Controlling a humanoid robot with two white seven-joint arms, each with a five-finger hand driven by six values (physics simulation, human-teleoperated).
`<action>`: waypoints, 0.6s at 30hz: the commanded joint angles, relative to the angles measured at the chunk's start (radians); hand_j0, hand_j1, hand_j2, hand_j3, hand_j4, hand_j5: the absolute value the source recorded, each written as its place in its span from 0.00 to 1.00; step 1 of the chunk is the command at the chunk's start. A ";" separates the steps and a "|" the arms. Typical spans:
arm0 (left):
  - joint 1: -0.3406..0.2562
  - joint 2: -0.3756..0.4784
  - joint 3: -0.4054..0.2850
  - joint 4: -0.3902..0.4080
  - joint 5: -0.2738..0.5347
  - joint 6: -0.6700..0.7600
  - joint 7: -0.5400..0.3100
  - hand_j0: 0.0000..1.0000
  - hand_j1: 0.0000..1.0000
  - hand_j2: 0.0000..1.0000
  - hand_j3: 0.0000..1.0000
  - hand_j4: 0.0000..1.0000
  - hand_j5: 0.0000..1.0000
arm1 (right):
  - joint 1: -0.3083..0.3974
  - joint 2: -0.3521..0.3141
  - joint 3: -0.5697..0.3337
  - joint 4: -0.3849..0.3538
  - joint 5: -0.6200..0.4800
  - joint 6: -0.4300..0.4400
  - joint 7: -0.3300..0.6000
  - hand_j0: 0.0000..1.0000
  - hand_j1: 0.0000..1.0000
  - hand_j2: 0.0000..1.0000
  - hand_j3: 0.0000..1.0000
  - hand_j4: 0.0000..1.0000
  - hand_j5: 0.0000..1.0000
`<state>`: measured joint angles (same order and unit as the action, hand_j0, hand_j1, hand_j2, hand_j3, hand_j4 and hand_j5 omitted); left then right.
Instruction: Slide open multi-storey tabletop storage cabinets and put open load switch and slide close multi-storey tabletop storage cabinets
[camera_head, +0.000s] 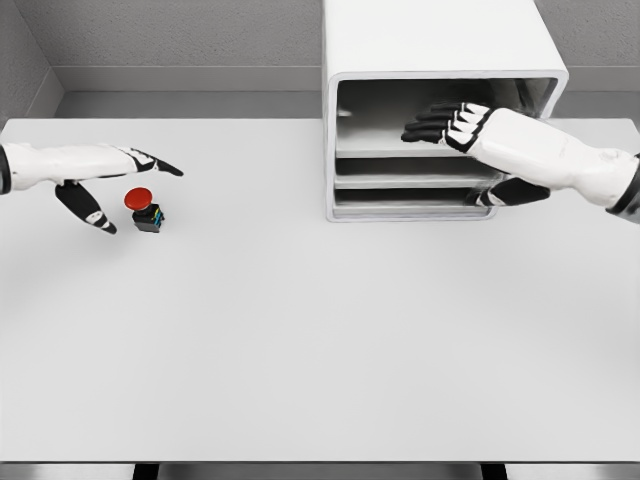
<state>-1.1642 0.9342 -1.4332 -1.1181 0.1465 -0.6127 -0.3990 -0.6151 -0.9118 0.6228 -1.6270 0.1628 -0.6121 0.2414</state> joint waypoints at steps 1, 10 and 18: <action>0.003 -0.021 0.005 0.017 0.004 0.002 0.000 1.00 1.00 1.00 1.00 1.00 1.00 | -0.003 0.027 0.046 0.018 0.006 0.001 0.029 1.00 1.00 1.00 1.00 1.00 1.00; 0.029 -0.071 0.000 0.095 -0.004 0.002 -0.001 1.00 1.00 1.00 1.00 1.00 1.00 | -0.118 0.139 0.133 0.216 0.058 0.001 0.030 1.00 1.00 1.00 1.00 1.00 1.00; 0.034 -0.077 -0.007 0.129 -0.005 0.002 -0.003 1.00 1.00 1.00 1.00 1.00 1.00 | -0.141 0.137 0.107 0.338 0.060 0.001 0.073 1.00 1.00 1.00 1.00 1.00 1.00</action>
<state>-1.1306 0.8587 -1.4415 -0.9985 0.1351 -0.6125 -0.4017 -0.7563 -0.7783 0.7330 -1.3145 0.2277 -0.6124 0.2953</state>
